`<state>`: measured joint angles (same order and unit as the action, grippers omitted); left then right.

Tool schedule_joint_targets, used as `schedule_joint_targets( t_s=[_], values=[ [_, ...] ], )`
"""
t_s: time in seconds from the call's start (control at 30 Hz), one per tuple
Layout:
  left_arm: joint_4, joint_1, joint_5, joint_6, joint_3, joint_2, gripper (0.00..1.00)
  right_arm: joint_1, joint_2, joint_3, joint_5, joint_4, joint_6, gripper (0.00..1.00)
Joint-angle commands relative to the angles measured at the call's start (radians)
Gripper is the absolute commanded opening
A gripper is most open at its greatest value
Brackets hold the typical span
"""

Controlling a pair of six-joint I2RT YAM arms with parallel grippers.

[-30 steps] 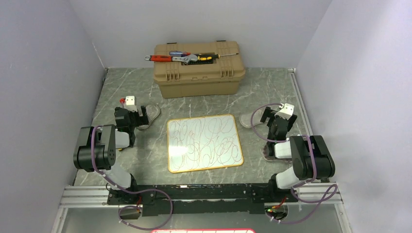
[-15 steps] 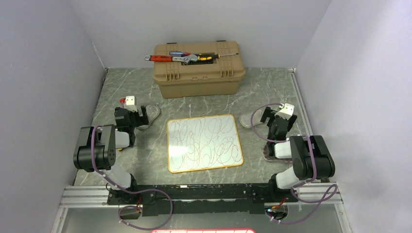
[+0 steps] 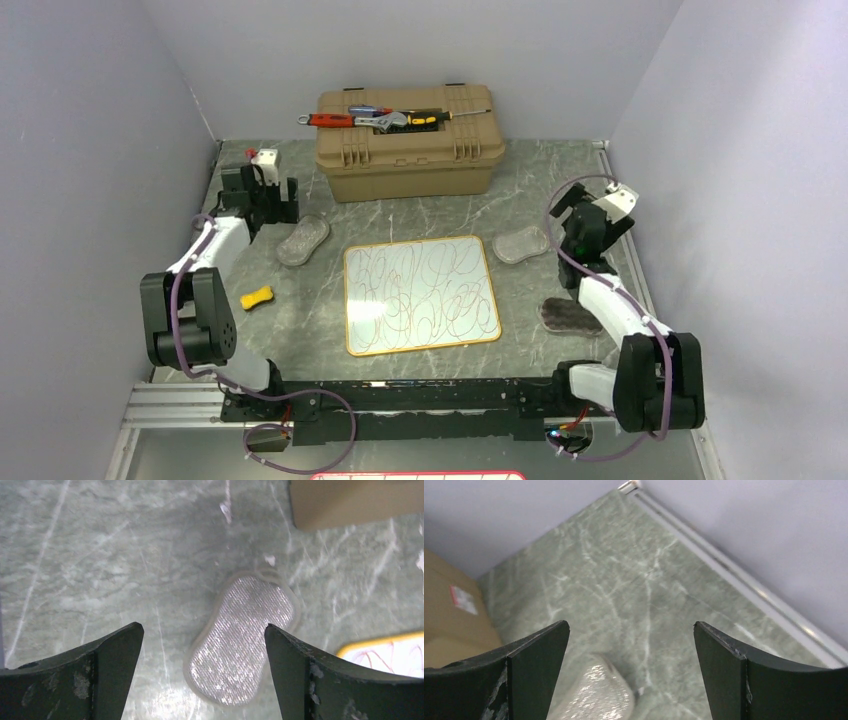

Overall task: Erase the whiteboard
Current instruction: Pick up the whiteboard eraser from the center of the board.

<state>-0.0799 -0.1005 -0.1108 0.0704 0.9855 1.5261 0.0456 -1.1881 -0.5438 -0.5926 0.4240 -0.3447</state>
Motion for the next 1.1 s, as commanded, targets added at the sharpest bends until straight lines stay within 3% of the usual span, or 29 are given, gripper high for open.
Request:
schedule_joint_targets(
  t_s=[0.0, 0.17, 0.2, 0.3, 0.63, 0.83, 0.97, 1.07],
  values=[
    [-0.316, 0.001, -0.115, 0.041, 0.117, -0.03, 0.97, -0.041, -0.005, -0.069, 0.199, -0.241, -0.187, 1.0],
    [-0.441, 0.004, -0.258, 0.044, 0.203, -0.026, 0.94, -0.041, -0.147, -0.189, 0.311, -0.336, -0.193, 0.96],
    [-0.467, 0.006, -0.295, 0.047, 0.219, -0.021, 0.99, -0.041, -0.178, -0.209, 0.321, -0.358, -0.194, 0.95],
    [-0.498, 0.022, -0.345, 0.046, 0.213, -0.027, 1.0, -0.042, -0.234, -0.227, 0.347, -0.358, -0.195, 0.91],
    [-0.537, 0.135, -0.291, 0.109, 0.201, -0.02, 0.99, -0.041, -0.385, -0.269, 0.395, -0.399, -0.195, 0.75],
    [-0.579, 0.174, -0.291, 0.132, 0.258, 0.005, 0.99, -0.041, -0.413, -0.31, 0.43, -0.439, -0.187, 0.44],
    [-0.603, 0.187, -0.304, 0.161, 0.302, 0.003, 1.0, -0.041, -0.42, -0.33, 0.471, -0.467, -0.183, 0.33],
    [-0.646, 0.194, -0.331, 0.191, 0.354, 0.004, 0.99, -0.041, -0.403, -0.33, 0.507, -0.467, -0.175, 0.08]
  ],
)
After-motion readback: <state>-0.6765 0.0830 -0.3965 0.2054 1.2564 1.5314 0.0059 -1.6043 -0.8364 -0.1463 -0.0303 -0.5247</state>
